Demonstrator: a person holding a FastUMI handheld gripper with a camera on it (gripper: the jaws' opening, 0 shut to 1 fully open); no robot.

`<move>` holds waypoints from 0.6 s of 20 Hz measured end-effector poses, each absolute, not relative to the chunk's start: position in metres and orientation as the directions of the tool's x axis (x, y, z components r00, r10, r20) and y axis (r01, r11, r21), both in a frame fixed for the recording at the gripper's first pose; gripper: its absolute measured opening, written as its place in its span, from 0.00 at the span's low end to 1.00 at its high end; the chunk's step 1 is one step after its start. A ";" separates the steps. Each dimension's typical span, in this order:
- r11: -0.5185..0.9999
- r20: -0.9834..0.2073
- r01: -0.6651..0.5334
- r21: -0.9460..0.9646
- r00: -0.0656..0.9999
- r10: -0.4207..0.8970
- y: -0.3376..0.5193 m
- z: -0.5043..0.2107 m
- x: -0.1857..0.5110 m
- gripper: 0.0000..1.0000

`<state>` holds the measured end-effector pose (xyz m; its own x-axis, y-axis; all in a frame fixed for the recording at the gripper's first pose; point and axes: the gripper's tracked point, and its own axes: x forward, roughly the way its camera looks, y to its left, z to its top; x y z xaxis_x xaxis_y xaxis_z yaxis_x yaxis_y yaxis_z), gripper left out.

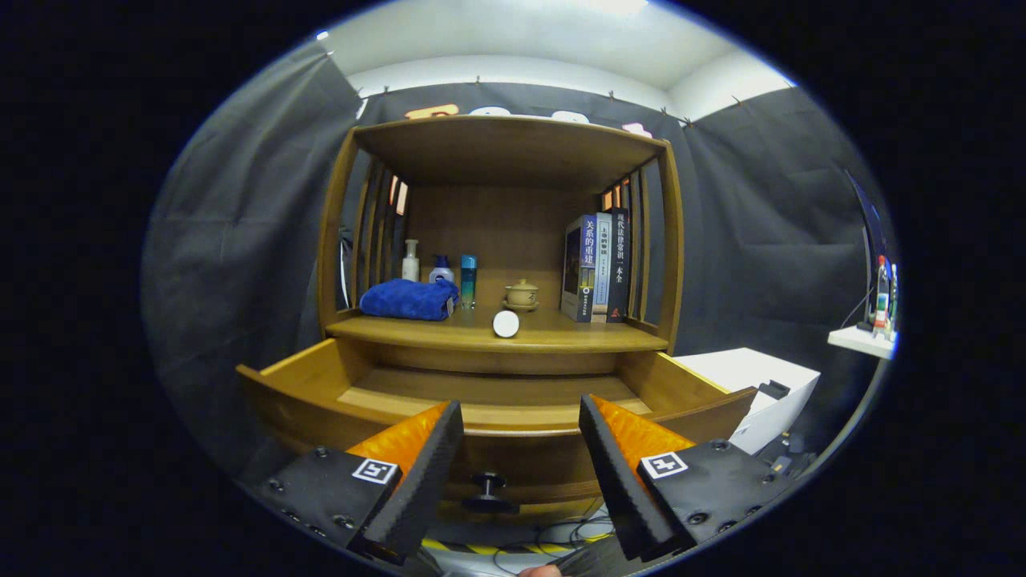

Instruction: Pull open the drawer, take out the items inside it, and place them on the countertop above the cabinet.

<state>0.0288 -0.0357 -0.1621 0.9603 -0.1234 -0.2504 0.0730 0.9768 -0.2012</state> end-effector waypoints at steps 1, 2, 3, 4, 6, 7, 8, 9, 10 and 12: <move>0.974 -0.247 0.064 -0.217 0.962 -0.118 -0.030 -0.172 0.026 0.96; 0.975 -0.247 0.057 -0.217 0.963 -0.111 -0.026 -0.179 0.023 0.96; 0.977 -0.252 0.049 -0.209 0.962 -0.102 -0.023 -0.187 0.022 0.97; 0.979 -0.263 0.045 -0.197 0.960 -0.097 -0.020 -0.195 0.021 0.97; 0.982 -0.293 0.043 -0.181 0.951 -0.096 -0.021 -0.210 0.023 0.97; 0.985 -0.307 0.045 -0.169 0.947 -0.096 -0.022 -0.215 0.023 0.97; 0.987 -0.318 0.052 -0.155 0.943 -0.100 -0.024 -0.220 0.024 0.98; 0.988 -0.327 0.060 -0.140 0.939 -0.104 -0.027 -0.223 0.026 0.98; 0.991 -0.341 0.062 -0.119 0.935 -0.100 -0.027 -0.224 0.025 0.98; 0.991 -0.324 0.060 -0.119 0.941 -0.096 -0.027 -0.224 0.029 0.98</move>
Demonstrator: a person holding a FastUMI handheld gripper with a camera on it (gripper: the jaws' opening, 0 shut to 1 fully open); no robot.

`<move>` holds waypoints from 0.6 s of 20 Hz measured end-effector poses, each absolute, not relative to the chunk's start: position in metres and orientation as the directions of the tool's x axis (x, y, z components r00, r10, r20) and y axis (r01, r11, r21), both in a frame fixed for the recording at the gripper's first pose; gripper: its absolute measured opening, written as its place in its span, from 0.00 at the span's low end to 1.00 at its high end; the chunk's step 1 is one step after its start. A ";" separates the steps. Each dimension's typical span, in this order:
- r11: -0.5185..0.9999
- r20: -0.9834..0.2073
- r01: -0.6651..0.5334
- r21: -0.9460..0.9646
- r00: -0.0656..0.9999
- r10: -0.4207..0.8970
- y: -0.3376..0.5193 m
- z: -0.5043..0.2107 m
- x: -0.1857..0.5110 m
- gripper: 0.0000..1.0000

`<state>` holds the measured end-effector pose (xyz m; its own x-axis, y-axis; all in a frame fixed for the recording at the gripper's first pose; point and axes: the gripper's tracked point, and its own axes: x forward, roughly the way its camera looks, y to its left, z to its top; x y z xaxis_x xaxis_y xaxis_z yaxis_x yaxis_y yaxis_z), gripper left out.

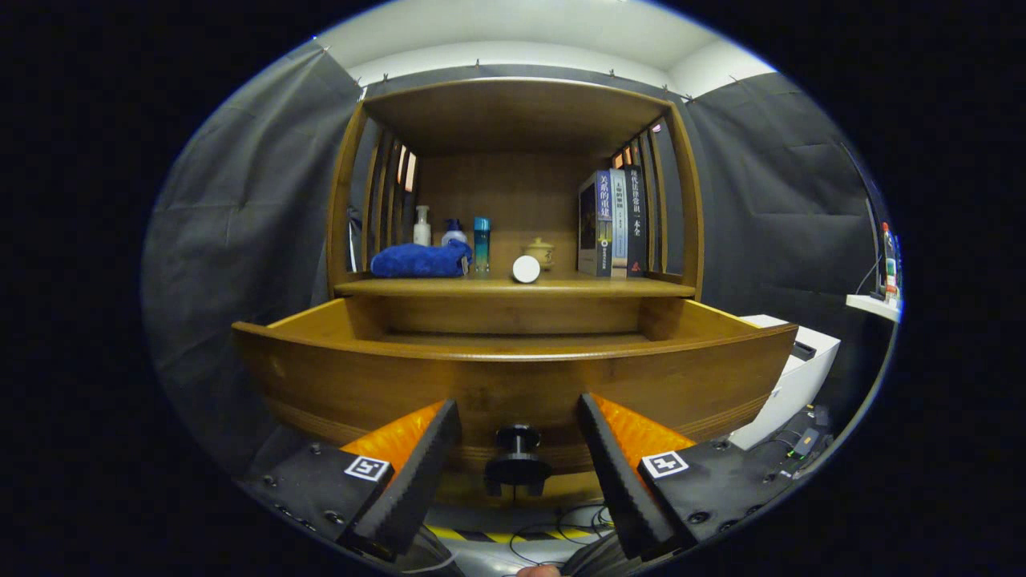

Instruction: Pull open the drawer, take out the items inside it, and place them on the countertop above the cabinet.

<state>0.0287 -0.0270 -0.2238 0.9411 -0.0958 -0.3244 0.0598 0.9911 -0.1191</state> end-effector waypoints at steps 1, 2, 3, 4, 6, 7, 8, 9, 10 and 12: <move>0.991 -0.317 0.059 -0.118 0.944 -0.094 -0.028 -0.222 0.031 0.98; 0.992 -0.322 0.058 -0.113 0.942 -0.091 -0.028 -0.223 0.032 0.99; 0.993 -0.323 0.055 -0.102 0.943 -0.085 -0.028 -0.224 0.035 0.99; 0.994 -0.328 0.051 -0.097 0.941 -0.081 -0.029 -0.225 0.040 0.99; 0.993 -0.330 0.051 -0.110 0.940 -0.085 -0.030 -0.226 0.053 0.99; 0.992 -0.331 0.050 -0.118 0.940 -0.087 -0.030 -0.226 0.059 0.99; 0.992 -0.329 0.050 -0.117 0.940 -0.086 -0.030 -0.227 0.067 0.99; 0.993 -0.325 0.050 -0.109 0.942 -0.084 -0.029 -0.227 0.077 0.99; 0.993 -0.319 0.053 -0.103 0.944 -0.083 -0.030 -0.224 0.087 0.99; 0.993 -0.334 0.052 -0.104 0.939 -0.084 -0.032 -0.228 0.105 0.99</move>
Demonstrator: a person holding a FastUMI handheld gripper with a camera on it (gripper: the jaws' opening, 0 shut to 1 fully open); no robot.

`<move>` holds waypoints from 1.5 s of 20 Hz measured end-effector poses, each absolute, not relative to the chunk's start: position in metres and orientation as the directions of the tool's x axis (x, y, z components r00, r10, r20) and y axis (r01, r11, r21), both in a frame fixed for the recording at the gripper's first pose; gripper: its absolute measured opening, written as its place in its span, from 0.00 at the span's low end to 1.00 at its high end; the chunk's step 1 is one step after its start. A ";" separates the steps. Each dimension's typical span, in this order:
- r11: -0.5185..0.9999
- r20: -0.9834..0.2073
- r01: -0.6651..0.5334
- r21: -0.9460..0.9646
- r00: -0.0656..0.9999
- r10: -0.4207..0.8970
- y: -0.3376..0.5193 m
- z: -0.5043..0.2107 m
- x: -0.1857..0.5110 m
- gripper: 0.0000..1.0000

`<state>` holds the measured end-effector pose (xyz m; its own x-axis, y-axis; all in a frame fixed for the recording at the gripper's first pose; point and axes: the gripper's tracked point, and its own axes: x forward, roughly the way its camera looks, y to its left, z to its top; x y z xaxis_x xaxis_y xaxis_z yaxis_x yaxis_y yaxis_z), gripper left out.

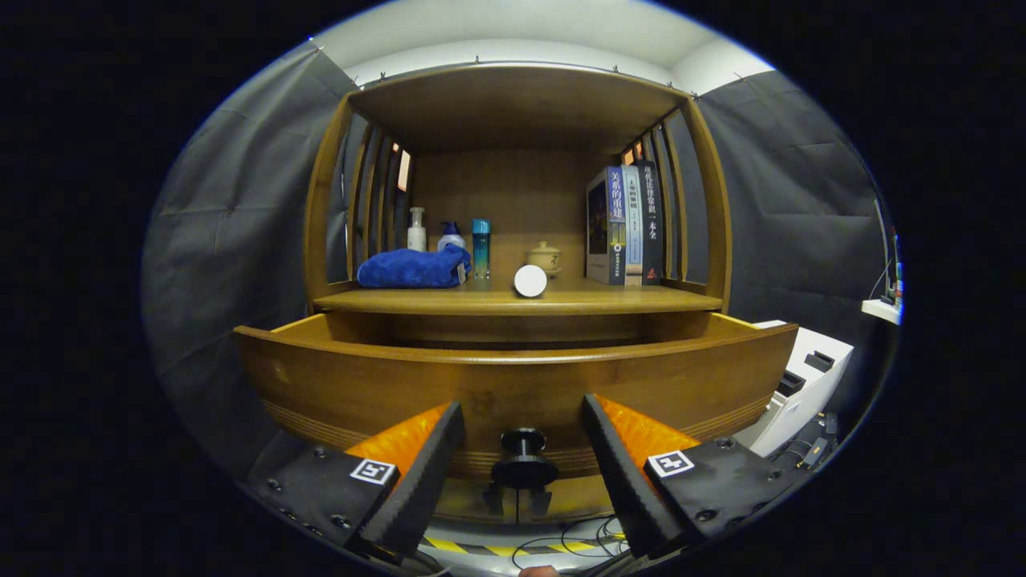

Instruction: Pull open the drawer, take out the items inside it, and place them on the countertop above the cabinet.

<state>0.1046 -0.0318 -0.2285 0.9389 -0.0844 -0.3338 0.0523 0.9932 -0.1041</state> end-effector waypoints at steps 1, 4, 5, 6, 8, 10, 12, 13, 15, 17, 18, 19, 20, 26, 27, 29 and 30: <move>0.993 -0.338 0.052 -0.106 0.937 -0.085 -0.032 -0.231 0.115 0.99; 0.993 -0.337 0.054 -0.104 0.938 -0.087 -0.034 -0.237 0.144 0.98; 0.993 -0.335 0.054 -0.106 0.938 -0.086 -0.034 -0.239 0.154 0.98; 0.993 -0.337 0.053 -0.107 0.938 -0.086 -0.036 -0.241 0.161 0.98; 0.993 -0.342 0.054 -0.101 0.936 -0.086 -0.035 -0.246 0.174 0.98; 0.993 -0.347 0.058 -0.098 0.933 -0.089 -0.037 -0.249 0.189 0.99; 0.994 -0.351 0.063 -0.090 0.932 -0.091 -0.036 -0.252 0.198 0.99; 0.995 -0.354 0.067 -0.078 0.931 -0.091 -0.036 -0.254 0.202 0.99; 0.995 -0.358 0.076 -0.061 0.929 -0.093 -0.037 -0.255 0.208 0.99; 0.995 -0.353 0.072 -0.071 0.931 -0.093 -0.036 -0.254 0.206 0.99; 0.995 -0.354 0.074 -0.070 0.930 -0.094 -0.036 -0.255 0.205 0.99; 0.994 -0.333 0.083 -0.076 0.937 -0.104 -0.037 -0.251 0.208 0.99; 0.993 -0.311 0.089 -0.075 0.944 -0.108 -0.038 -0.241 0.208 0.99; 0.997 -0.223 0.061 -0.052 0.972 -0.071 -0.028 -0.147 0.170 0.98; 0.998 -0.222 0.053 -0.043 0.973 -0.061 -0.025 -0.135 0.160 0.98; 0.998 -0.199 0.048 -0.050 0.978 -0.057 -0.029 -0.107 0.141 0.98; 0.997 -0.190 0.044 -0.062 0.980 -0.055 -0.030 -0.095 0.131 0.98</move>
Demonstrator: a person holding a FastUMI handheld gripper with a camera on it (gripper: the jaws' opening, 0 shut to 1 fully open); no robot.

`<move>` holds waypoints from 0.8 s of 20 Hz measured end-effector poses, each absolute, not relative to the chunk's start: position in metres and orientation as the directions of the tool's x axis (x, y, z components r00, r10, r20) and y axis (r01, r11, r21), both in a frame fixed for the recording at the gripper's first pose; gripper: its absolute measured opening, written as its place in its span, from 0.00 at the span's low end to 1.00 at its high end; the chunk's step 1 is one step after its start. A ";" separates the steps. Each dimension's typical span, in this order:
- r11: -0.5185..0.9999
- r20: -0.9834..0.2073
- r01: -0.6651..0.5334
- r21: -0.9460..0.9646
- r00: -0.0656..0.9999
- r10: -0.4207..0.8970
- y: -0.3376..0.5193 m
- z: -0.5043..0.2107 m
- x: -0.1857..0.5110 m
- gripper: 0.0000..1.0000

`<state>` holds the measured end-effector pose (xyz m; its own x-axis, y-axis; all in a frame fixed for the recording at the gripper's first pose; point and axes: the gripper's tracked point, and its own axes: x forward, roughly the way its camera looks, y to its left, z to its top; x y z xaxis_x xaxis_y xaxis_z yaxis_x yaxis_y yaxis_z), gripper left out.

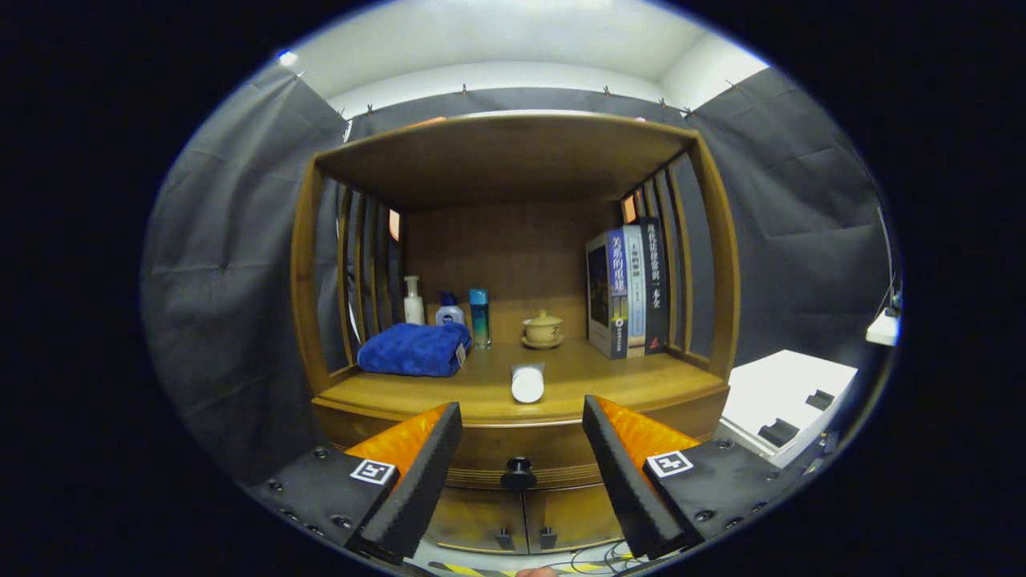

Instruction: Pull open the drawer, take out the items inside it, and place them on the countertop above the cabinet.

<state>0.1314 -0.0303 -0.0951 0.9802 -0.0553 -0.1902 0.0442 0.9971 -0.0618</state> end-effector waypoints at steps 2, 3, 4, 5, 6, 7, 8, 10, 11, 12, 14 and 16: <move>0.997 -0.193 0.017 -0.069 0.981 -0.030 -0.027 -0.079 0.113 0.98; 0.999 -0.198 0.011 -0.053 0.980 -0.022 -0.028 -0.072 0.103 0.98; 0.999 -0.191 0.006 -0.035 0.982 -0.013 -0.028 -0.063 0.095 0.98; 1.000 -0.180 0.000 -0.026 0.984 -0.005 -0.030 -0.050 0.089 0.98; 1.000 -0.167 0.010 -0.027 0.986 -0.015 -0.036 -0.038 0.083 0.98; 0.999 -0.149 0.020 -0.031 0.989 -0.024 -0.043 -0.025 0.077 0.98; 0.999 -0.130 0.015 -0.033 0.991 -0.019 -0.045 -0.013 0.074 0.98; 0.999 -0.102 0.009 -0.036 0.995 -0.013 -0.046 0.002 0.066 0.98; 0.999 -0.089 0.015 -0.043 0.996 -0.019 -0.050 0.007 0.064 0.98; 0.998 -0.081 0.023 -0.052 0.996 -0.027 -0.051 0.010 0.062 0.98; 0.998 -0.072 0.027 -0.064 0.997 -0.031 -0.050 0.012 0.060 0.98; 0.998 -0.069 0.024 -0.066 0.997 -0.029 -0.047 0.012 0.059 0.98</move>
<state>0.0593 -0.0471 0.0123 0.9972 -0.0287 -0.0687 0.0242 0.9975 -0.0660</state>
